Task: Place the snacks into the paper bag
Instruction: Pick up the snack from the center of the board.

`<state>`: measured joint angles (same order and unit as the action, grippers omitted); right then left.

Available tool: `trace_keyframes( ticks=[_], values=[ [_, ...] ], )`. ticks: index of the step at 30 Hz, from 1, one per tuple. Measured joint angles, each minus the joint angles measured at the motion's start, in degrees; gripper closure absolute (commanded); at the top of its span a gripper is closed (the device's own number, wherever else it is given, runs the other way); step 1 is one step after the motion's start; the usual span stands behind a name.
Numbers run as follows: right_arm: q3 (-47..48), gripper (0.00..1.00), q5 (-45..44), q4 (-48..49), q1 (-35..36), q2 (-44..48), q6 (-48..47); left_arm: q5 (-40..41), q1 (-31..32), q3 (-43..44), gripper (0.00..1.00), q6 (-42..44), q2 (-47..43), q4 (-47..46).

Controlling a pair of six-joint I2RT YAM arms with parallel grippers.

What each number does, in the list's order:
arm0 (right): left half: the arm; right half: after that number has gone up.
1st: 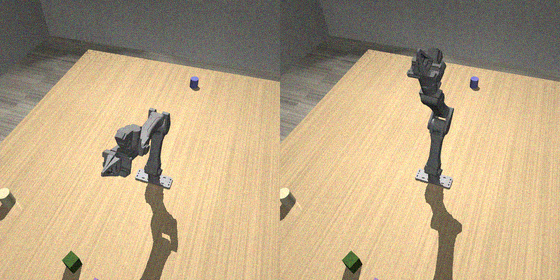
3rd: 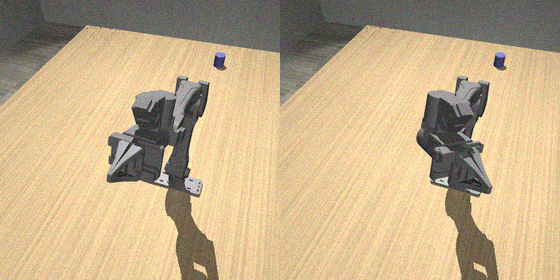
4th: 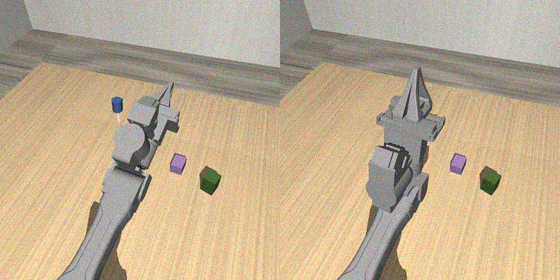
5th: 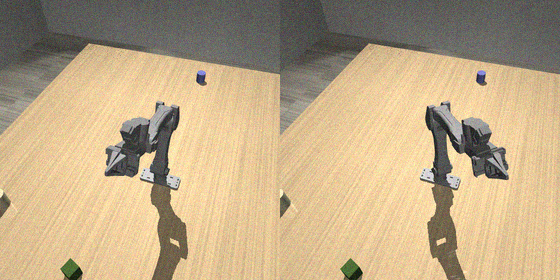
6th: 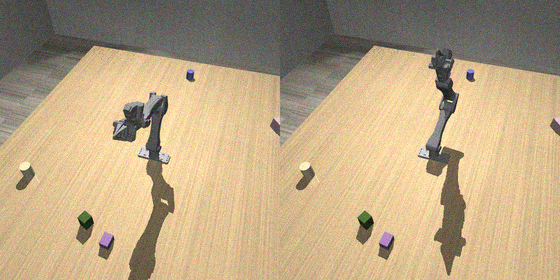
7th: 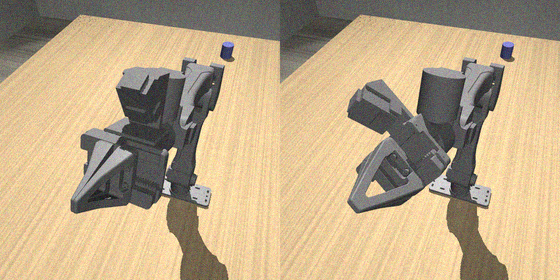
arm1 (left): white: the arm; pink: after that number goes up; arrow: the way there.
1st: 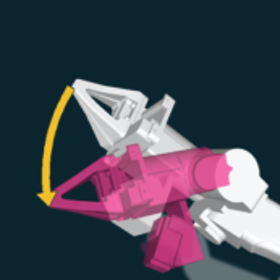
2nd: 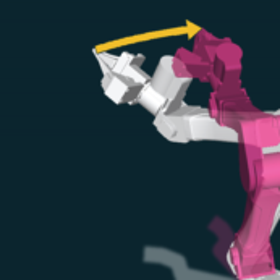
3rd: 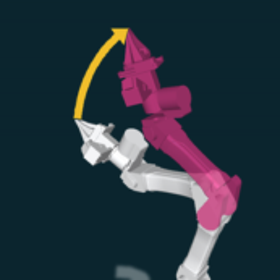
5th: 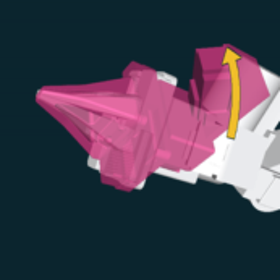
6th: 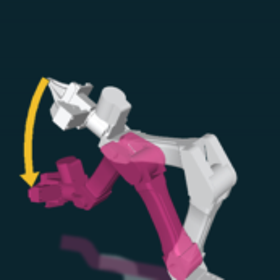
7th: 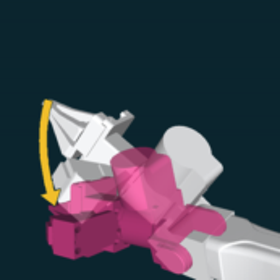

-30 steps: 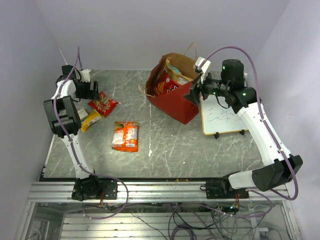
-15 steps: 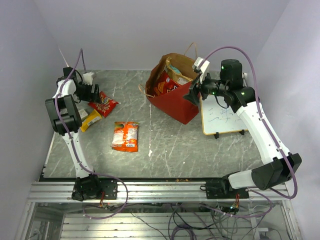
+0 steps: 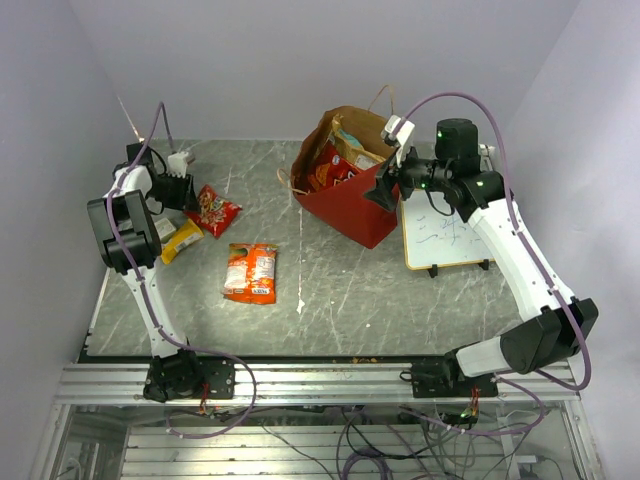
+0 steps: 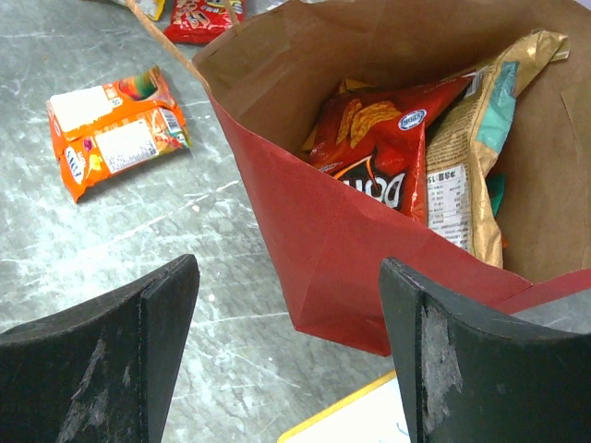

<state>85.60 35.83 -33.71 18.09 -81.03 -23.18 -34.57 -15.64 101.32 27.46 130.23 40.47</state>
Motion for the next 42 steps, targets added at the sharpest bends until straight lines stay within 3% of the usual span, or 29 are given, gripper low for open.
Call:
trace_keyframes(
  ticks=[8, 18, 33, 42],
  values=[
    [0.00, 0.21, -0.02, 0.02, 0.00, -0.17, 0.04, -4.50, 0.04, -0.24, 0.92, 1.01, -0.20, 4.15],
    [0.00, 0.21, 0.33, 0.04, 0.00, -0.17, 0.24, -5.60, 0.57, -0.92, 0.93, 4.79, -5.81, 10.67],
    [0.87, 0.21, 3.04, 1.97, 0.92, -1.29, 1.75, -6.62, 4.24, -4.00, 0.93, 13.42, -28.20, 18.38],
    [4.04, 0.21, 5.38, 5.57, 7.78, -5.55, 3.43, -5.60, 7.54, -4.50, 0.93, 16.70, -41.64, 22.53]
  ],
)
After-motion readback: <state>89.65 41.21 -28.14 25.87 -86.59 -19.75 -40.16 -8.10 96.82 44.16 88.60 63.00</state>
